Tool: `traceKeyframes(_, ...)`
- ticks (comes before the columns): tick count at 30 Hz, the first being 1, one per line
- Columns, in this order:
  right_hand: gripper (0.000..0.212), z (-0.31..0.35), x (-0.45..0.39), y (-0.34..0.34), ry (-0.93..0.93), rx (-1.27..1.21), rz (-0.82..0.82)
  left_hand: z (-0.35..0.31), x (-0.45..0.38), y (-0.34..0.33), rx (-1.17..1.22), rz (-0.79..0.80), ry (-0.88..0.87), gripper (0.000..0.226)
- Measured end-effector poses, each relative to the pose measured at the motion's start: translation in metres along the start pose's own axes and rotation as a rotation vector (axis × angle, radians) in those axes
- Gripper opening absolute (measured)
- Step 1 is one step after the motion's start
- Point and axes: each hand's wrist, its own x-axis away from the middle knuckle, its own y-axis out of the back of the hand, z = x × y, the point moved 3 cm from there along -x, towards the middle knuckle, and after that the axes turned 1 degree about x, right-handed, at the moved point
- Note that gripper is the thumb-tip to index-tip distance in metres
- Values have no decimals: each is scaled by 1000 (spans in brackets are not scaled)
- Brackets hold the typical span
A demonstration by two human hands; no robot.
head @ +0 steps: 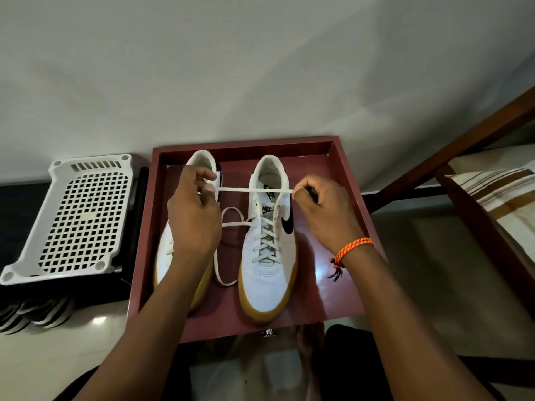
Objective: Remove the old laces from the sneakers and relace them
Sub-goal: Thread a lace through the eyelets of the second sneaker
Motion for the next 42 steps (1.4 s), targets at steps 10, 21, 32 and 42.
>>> traceKeyframes(10, 29, 30, 16, -22, 228, -102, 151, -33, 33, -34, 188, 446, -332, 27)
traceKeyframes(21, 14, 19, 9, -3, 138, -134, -38, -19, 19, -36, 123, 305, -94, 15)
traceKeyframes(32, 12, 9, 9, -8, 42, -98, -62, -18, 21, -42, -82, 258, -105, 9)
traceKeyframes(42, 17, -11, 6, -14, -84, 66, -102, -26, 33, -43, -637, 185, -418, 14)
